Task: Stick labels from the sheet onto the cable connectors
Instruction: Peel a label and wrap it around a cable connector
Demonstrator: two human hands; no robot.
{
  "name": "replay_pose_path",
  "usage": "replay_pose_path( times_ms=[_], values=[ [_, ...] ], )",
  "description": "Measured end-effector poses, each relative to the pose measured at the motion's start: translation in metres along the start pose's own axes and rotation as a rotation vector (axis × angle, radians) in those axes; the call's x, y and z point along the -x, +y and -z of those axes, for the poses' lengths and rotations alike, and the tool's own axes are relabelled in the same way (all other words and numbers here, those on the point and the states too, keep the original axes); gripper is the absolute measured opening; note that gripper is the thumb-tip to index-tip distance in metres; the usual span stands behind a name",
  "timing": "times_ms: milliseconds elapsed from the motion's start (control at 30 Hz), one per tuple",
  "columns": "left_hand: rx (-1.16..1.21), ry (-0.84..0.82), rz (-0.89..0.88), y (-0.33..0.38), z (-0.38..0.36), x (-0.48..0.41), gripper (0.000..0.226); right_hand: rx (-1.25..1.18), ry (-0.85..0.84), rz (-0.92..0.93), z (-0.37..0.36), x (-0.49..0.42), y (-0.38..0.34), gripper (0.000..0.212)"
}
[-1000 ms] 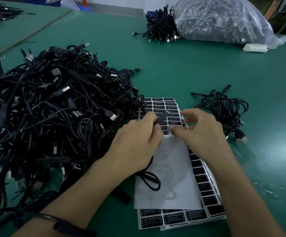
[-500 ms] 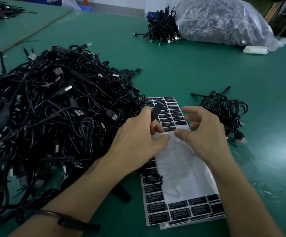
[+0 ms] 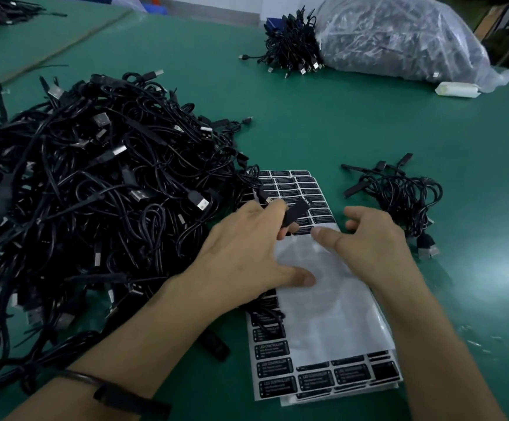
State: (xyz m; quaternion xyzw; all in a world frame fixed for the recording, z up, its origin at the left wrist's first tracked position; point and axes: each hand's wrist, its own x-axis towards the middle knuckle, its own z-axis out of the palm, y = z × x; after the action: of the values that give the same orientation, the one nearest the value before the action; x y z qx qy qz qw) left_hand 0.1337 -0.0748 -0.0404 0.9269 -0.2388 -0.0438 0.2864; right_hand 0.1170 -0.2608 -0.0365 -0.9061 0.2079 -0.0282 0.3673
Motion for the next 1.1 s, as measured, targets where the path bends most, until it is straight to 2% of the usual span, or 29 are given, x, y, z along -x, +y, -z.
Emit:
replay_pose_path(
  times_ms=[100,200,300,400,500,567,633,733,800,867,967,1100],
  values=[
    [0.019,-0.021,0.004,0.002,0.002,0.000,0.067,0.075,-0.004,0.006,0.000,0.005,-0.005,0.077],
    [0.018,-0.026,0.005,0.001,0.001,-0.001,0.069,0.000,-0.009,0.029,0.003,0.007,-0.006,0.066],
    [0.006,-0.034,-0.007,0.001,0.001,-0.002,0.069,-0.126,-0.037,0.001,0.006,0.005,-0.005,0.075],
    [-0.024,-0.044,-0.037,0.000,0.001,-0.001,0.070,0.070,-0.065,-0.007,0.006,0.007,-0.007,0.076],
    [-0.038,-0.042,-0.060,0.001,0.002,0.000,0.071,0.278,-0.133,0.056,0.003,0.014,-0.016,0.055],
    [-0.027,-0.037,-0.061,0.000,0.001,0.001,0.071,0.312,-0.140,0.099,0.004,0.016,-0.017,0.051],
    [-0.023,-0.035,-0.055,0.000,0.001,0.001,0.071,0.213,-0.119,0.130,0.005,0.017,-0.017,0.048],
    [-0.016,-0.044,-0.046,0.000,0.002,0.001,0.071,0.054,-0.106,0.174,0.004,0.019,-0.016,0.056],
    [0.010,-0.053,-0.033,0.001,0.004,0.001,0.070,-0.064,-0.088,0.200,0.004,0.016,-0.013,0.050],
    [0.081,-0.074,-0.026,0.000,0.007,0.000,0.069,-0.224,-0.093,0.184,0.007,0.013,-0.011,0.040],
    [0.243,-0.096,-0.006,-0.001,0.014,0.001,0.066,-0.446,-0.180,0.145,0.010,0.010,-0.009,0.046],
    [0.294,-0.025,0.024,-0.002,0.012,0.000,0.053,-0.429,-0.174,0.121,0.009,0.007,-0.005,0.055]
  ],
)
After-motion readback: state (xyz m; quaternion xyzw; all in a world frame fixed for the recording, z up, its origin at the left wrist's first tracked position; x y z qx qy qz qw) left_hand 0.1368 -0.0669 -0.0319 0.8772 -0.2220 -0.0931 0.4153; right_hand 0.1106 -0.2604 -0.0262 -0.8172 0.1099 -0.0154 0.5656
